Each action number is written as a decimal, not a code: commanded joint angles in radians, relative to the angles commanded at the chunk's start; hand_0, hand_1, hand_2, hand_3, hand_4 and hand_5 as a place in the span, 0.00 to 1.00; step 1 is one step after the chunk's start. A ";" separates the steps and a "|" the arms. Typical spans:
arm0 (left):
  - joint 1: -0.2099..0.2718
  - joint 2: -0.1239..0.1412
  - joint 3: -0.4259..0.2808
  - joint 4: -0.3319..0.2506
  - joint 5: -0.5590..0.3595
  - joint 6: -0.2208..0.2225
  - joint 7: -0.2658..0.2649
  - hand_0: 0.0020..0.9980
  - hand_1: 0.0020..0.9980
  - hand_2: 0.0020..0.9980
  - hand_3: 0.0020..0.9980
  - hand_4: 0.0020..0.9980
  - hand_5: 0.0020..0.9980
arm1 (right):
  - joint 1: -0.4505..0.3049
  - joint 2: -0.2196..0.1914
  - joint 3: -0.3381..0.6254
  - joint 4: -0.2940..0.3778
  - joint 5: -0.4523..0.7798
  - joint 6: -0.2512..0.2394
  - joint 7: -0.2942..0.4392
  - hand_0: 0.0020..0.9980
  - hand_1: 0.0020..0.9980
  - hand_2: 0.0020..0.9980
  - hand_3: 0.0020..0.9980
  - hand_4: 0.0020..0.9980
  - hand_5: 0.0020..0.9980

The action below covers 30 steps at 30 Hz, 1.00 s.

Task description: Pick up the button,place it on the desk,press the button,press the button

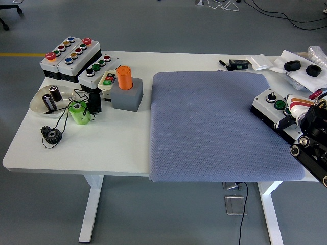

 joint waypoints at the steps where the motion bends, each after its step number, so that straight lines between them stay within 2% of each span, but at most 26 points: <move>1: 0.000 0.000 -0.004 0.000 0.004 0.000 0.001 0.66 0.72 0.72 0.51 0.33 1.00 | 0.001 -0.016 -0.013 0.015 0.030 -0.032 0.031 0.00 0.05 0.22 0.35 0.76 0.05; 3: -0.001 0.000 -0.003 0.000 0.003 0.000 0.000 0.66 0.72 0.72 0.51 0.33 1.00 | 0.002 -0.031 -0.025 0.029 0.061 -0.063 0.065 0.00 0.05 0.22 0.35 0.76 0.05; 4: -0.001 0.000 -0.001 0.000 0.000 0.000 0.000 0.66 0.72 0.72 0.51 0.33 1.00 | 0.002 -0.041 -0.032 0.039 0.087 -0.086 0.096 0.00 0.00 0.16 0.28 0.58 0.12; 7: -0.002 0.001 -0.008 0.000 0.007 0.000 0.001 0.66 0.72 0.72 0.51 0.33 1.00 | 0.005 -0.082 -0.059 0.081 0.179 -0.145 0.209 0.00 0.00 0.16 0.28 0.58 0.12; 9: -0.002 0.001 -0.010 0.000 0.009 0.001 0.001 0.66 0.72 0.72 0.51 0.33 1.00 | 0.004 -0.106 -0.069 0.112 0.187 -0.192 0.288 0.00 0.00 0.16 0.28 0.58 0.12; 10: -0.002 0.001 -0.010 0.000 0.008 0.001 0.001 0.67 0.72 0.72 0.51 0.33 1.00 | 0.004 -0.111 -0.070 0.119 0.186 -0.205 0.317 0.00 0.00 0.10 0.20 0.50 0.22; 12: -0.001 0.000 -0.017 0.000 0.018 0.001 0.004 0.67 0.72 0.72 0.51 0.33 1.00 | 0.005 -0.132 -0.076 0.144 0.214 -0.230 0.387 0.00 0.00 0.10 0.20 0.50 0.22; 13: -0.001 0.000 -0.021 0.000 0.023 0.002 0.005 0.67 0.72 0.72 0.51 0.33 1.00 | 0.007 -0.142 -0.079 0.153 0.237 -0.228 0.429 0.00 0.00 0.10 0.20 0.50 0.22; 15: -0.001 0.000 -0.026 0.000 0.031 0.002 0.007 0.67 0.72 0.72 0.51 0.33 1.00 | 0.009 -0.158 -0.079 0.162 0.274 -0.179 0.514 0.00 0.00 0.10 0.20 0.50 0.22; 16: 0.000 0.000 -0.029 0.000 0.034 0.002 0.008 0.67 0.72 0.72 0.51 0.33 1.00 | 0.011 -0.166 -0.081 0.168 0.268 -0.153 0.553 0.00 0.00 0.09 0.19 0.49 0.25; 18: 0.001 -0.001 -0.032 0.000 0.038 0.003 0.009 0.67 0.72 0.72 0.51 0.33 1.00 | 0.015 -0.182 -0.095 0.187 0.241 -0.084 0.644 0.00 0.00 0.09 0.19 0.49 0.25; 22: 0.002 -0.002 -0.035 0.000 0.044 0.003 0.011 0.67 0.72 0.72 0.51 0.33 1.00 | 0.027 -0.203 -0.135 0.219 0.204 -0.018 0.801 0.00 0.00 0.09 0.18 0.47 0.24; 30: 0.006 -0.001 -0.033 0.000 0.047 0.003 0.012 0.67 0.72 0.72 0.51 0.33 1.00 | 0.082 -0.226 -0.229 0.253 0.126 0.025 0.854 0.00 0.00 0.09 0.18 0.48 0.25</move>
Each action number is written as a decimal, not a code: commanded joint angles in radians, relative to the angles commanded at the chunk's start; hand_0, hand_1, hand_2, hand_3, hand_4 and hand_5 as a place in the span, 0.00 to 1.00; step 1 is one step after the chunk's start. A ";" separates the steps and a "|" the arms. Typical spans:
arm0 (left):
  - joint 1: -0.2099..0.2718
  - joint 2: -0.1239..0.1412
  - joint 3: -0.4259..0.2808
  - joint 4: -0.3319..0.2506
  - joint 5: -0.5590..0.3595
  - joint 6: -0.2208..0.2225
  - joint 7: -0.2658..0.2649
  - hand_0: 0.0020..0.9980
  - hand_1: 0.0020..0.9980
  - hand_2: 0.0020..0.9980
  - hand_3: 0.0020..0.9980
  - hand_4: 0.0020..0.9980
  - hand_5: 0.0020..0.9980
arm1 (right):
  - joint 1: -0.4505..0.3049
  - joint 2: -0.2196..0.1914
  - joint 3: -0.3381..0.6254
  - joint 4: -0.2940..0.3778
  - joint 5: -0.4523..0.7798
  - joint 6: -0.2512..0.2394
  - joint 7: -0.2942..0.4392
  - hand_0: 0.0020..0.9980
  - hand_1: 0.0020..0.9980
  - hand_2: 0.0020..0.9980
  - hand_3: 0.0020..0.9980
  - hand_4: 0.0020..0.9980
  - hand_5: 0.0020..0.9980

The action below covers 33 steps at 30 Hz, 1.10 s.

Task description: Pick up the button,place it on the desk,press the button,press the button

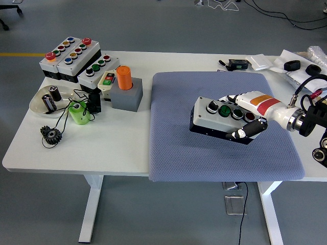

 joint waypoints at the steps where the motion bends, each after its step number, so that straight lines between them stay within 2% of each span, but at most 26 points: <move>1: 0.000 0.000 0.002 0.000 -0.002 0.000 0.000 0.67 0.72 0.72 0.51 0.33 1.00 | 0.008 0.003 -0.012 -0.006 -0.018 0.003 0.000 0.00 0.00 0.09 0.18 0.48 0.25; 6: 0.002 0.000 0.006 0.000 -0.005 0.000 -0.001 0.66 0.72 0.72 0.51 0.33 1.00 | 0.030 0.018 -0.050 -0.036 -0.086 -0.001 0.003 0.00 0.00 0.09 0.19 0.48 0.24; 9: 0.001 0.001 0.014 0.000 -0.012 0.000 -0.002 0.66 0.72 0.72 0.51 0.33 1.00 | 0.053 0.027 -0.096 -0.062 -0.126 -0.028 0.024 0.00 0.00 0.09 0.19 0.48 0.24; 14: -0.001 0.001 0.023 0.000 -0.025 -0.001 -0.006 0.66 0.72 0.72 0.51 0.33 1.00 | 0.064 0.038 -0.122 -0.090 -0.145 -0.066 0.055 0.00 0.00 0.10 0.19 0.47 0.24; 21: -0.003 0.001 0.030 0.000 -0.033 -0.001 -0.007 0.66 0.72 0.72 0.51 0.33 1.00 | 0.070 0.056 -0.134 -0.118 -0.153 -0.085 0.074 0.00 0.00 0.10 0.19 0.47 0.24; 22: -0.003 0.001 0.033 0.000 -0.036 -0.001 -0.008 0.67 0.72 0.71 0.51 0.34 1.00 | 0.070 0.059 -0.134 -0.124 -0.156 -0.087 0.076 0.00 0.00 0.13 0.23 0.48 0.24; 27: -0.005 0.001 0.032 0.000 -0.037 0.000 -0.008 0.67 0.72 0.71 0.51 0.34 1.00 | 0.069 0.066 -0.136 -0.140 -0.167 -0.092 0.085 0.00 0.00 0.13 0.23 0.48 0.24; 28: -0.005 0.001 0.032 0.000 -0.037 0.000 -0.008 0.66 0.72 0.71 0.51 0.33 1.00 | 0.068 0.067 -0.137 -0.141 -0.170 -0.091 0.086 0.07 0.03 0.22 0.38 0.49 0.24; 33: -0.005 0.000 0.034 0.000 -0.039 0.000 -0.008 0.66 0.72 0.71 0.51 0.33 1.00 | 0.070 0.073 -0.141 -0.149 -0.200 -0.067 0.077 0.07 0.03 0.22 0.38 0.49 0.24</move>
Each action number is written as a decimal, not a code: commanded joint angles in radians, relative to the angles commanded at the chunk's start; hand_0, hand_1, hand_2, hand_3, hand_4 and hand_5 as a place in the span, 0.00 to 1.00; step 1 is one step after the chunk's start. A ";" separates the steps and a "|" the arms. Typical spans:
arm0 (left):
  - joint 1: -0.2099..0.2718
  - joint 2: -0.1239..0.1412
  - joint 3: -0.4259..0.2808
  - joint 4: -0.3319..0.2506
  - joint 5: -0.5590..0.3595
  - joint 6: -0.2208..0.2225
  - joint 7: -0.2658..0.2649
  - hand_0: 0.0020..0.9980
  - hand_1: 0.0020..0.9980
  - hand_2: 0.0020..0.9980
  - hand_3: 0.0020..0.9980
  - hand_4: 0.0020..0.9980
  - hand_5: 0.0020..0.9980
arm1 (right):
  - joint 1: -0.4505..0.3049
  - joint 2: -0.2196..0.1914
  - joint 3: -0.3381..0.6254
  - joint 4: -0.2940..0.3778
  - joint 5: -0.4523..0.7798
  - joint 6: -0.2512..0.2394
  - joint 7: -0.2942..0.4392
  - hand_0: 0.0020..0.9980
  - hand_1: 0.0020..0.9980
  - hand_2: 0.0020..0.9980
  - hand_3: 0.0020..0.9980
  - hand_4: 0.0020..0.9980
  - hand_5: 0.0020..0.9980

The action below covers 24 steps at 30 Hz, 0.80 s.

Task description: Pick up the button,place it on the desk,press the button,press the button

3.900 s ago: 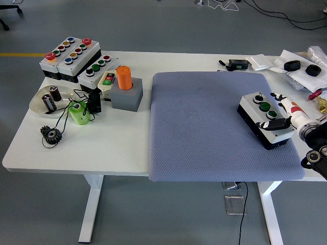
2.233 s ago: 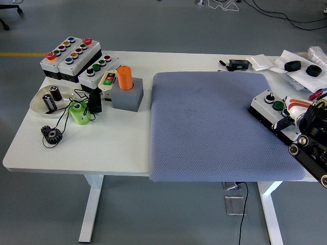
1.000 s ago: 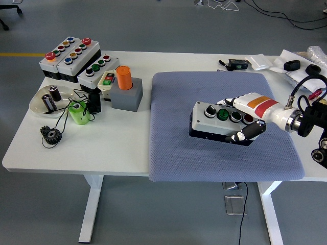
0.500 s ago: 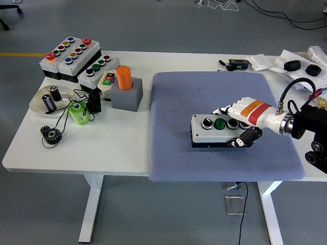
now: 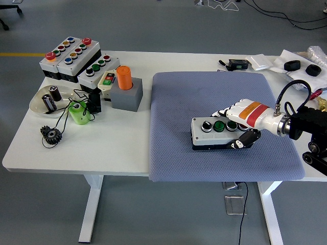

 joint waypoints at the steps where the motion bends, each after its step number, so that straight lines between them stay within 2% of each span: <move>1: 0.000 0.000 -0.001 0.000 0.001 0.000 0.000 0.66 0.72 0.71 0.51 0.34 1.00 | 0.000 0.002 -0.001 -0.001 -0.005 0.003 -0.002 0.14 0.11 0.30 0.46 0.49 0.24; 6: 0.000 -0.001 -0.002 0.000 0.002 0.000 0.001 0.66 0.72 0.71 0.51 0.34 1.00 | 0.001 0.007 -0.007 -0.006 -0.015 0.018 -0.010 0.14 0.11 0.30 0.46 0.49 0.24; 7: 0.000 -0.001 -0.001 0.000 0.001 0.000 0.000 0.67 0.72 0.71 0.51 0.33 1.00 | 0.001 0.008 -0.008 -0.007 -0.018 0.024 -0.013 0.23 0.22 0.38 0.55 0.57 0.23; 12: 0.000 0.000 0.004 0.000 -0.004 0.000 -0.001 0.67 0.72 0.71 0.51 0.33 1.00 | -0.002 0.004 -0.010 -0.009 -0.011 0.036 -0.015 0.23 0.22 0.38 0.55 0.57 0.23; 13: 0.000 0.000 0.006 0.000 -0.007 0.000 -0.002 0.66 0.72 0.71 0.50 0.33 1.00 | -0.002 0.003 -0.010 -0.008 -0.009 0.038 -0.016 0.28 0.28 0.42 0.62 0.62 0.23; 18: -0.001 0.001 0.006 0.000 -0.008 -0.001 -0.002 0.66 0.72 0.71 0.50 0.33 1.00 | -0.008 -0.004 -0.005 -0.007 0.004 0.060 -0.024 0.28 0.28 0.42 0.62 0.62 0.23; 19: -0.001 0.001 0.006 0.000 -0.008 -0.001 -0.002 0.66 0.72 0.71 0.50 0.33 1.00 | -0.008 -0.005 -0.005 -0.007 0.005 0.065 -0.023 0.36 0.38 0.52 0.76 0.70 0.25; 24: -0.001 0.001 0.003 0.000 -0.004 0.000 -0.001 0.66 0.72 0.71 0.50 0.33 1.00 | -0.011 -0.009 -0.004 -0.003 0.010 0.086 -0.023 0.36 0.38 0.52 0.76 0.70 0.25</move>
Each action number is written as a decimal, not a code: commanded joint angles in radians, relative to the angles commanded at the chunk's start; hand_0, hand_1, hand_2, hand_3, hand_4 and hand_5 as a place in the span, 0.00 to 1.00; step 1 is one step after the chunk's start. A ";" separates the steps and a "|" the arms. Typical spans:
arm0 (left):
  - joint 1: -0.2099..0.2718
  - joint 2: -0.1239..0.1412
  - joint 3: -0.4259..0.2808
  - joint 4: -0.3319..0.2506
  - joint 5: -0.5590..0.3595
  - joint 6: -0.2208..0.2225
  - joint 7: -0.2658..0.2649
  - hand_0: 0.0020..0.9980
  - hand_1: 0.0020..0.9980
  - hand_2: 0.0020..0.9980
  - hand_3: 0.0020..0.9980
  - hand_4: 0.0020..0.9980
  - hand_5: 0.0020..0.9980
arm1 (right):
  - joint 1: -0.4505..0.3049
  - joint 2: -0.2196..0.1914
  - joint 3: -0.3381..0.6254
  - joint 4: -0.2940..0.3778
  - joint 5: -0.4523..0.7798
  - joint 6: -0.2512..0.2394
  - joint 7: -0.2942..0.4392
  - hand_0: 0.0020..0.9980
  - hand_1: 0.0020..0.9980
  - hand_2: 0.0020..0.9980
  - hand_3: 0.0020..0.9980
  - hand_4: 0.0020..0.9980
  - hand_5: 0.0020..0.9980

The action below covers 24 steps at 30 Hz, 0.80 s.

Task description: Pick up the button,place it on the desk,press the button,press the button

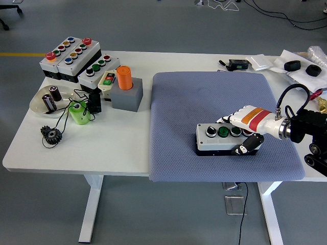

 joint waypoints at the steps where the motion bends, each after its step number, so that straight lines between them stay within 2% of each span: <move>1: 0.000 0.000 -0.001 0.000 0.001 0.000 0.000 0.66 0.72 0.71 0.50 0.33 1.00 | -0.001 0.000 0.001 0.001 0.000 0.002 0.000 0.43 0.47 0.62 0.84 0.71 0.24; 6: 0.000 -0.001 -0.001 0.000 0.000 0.001 0.001 0.66 0.72 0.71 0.50 0.33 1.00 | -0.004 -0.004 0.001 0.009 0.011 0.008 -0.007 0.43 0.47 0.62 0.84 0.71 0.24; 7: 0.000 -0.001 0.002 0.000 -0.002 0.002 0.001 0.66 0.72 0.71 0.51 0.33 1.00 | -0.004 -0.005 0.000 0.009 0.014 0.008 -0.009 0.48 0.53 0.75 0.94 0.72 0.24; 12: 0.001 -0.002 -0.003 0.000 0.003 0.003 0.002 0.66 0.72 0.71 0.51 0.33 1.00 | -0.008 -0.008 0.003 0.013 0.028 0.003 -0.015 0.48 0.53 0.75 0.94 0.72 0.24; 13: 0.001 -0.002 -0.002 0.000 0.003 0.003 0.002 0.66 0.72 0.71 0.51 0.33 1.00 | -0.009 -0.010 0.003 0.015 0.033 -0.001 -0.014 0.58 0.62 0.87 1.00 0.74 0.24; 18: 0.003 -0.002 -0.010 0.000 0.014 0.003 0.005 0.66 0.72 0.71 0.51 0.33 1.00 | -0.011 -0.011 0.005 0.016 0.043 -0.015 -0.007 0.58 0.62 0.87 1.00 0.74 0.24; 19: 0.003 -0.002 -0.011 0.000 0.014 0.003 0.005 0.66 0.72 0.71 0.51 0.33 1.00 | -0.011 -0.011 0.005 0.016 0.043 -0.017 -0.006 0.68 0.71 0.93 1.00 0.78 0.23; 24: 0.005 -0.001 -0.013 0.000 0.020 0.003 0.006 0.66 0.72 0.71 0.51 0.33 1.00 | -0.014 -0.016 0.006 0.021 0.056 -0.026 0.002 0.68 0.71 0.93 1.00 0.78 0.23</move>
